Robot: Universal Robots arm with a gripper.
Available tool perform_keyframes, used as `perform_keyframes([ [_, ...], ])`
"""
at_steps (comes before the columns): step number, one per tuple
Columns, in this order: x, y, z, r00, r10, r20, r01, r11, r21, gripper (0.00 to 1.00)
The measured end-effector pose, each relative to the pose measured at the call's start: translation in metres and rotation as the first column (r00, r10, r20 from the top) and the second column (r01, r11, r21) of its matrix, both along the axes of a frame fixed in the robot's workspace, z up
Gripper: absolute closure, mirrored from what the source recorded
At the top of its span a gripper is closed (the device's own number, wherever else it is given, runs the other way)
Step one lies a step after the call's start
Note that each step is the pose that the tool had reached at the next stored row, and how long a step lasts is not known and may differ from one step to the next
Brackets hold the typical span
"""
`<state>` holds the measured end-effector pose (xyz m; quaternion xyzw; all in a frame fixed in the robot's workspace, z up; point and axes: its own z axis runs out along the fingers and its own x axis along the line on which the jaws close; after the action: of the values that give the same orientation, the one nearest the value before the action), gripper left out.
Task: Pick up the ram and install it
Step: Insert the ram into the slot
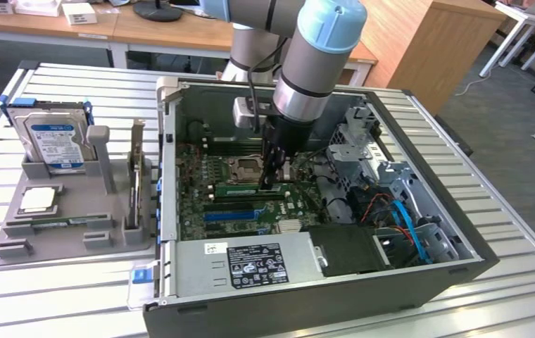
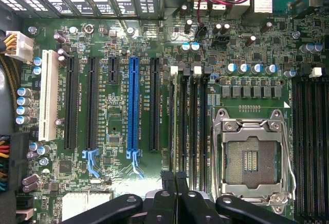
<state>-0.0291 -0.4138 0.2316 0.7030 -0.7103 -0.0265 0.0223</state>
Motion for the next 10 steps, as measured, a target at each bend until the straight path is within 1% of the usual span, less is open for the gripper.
perform_keyframes([
  [10, 0.0, 0.0, -0.0006, 1.0, 0.0, 0.0, 0.0, 1.0, 0.0, 0.88],
])
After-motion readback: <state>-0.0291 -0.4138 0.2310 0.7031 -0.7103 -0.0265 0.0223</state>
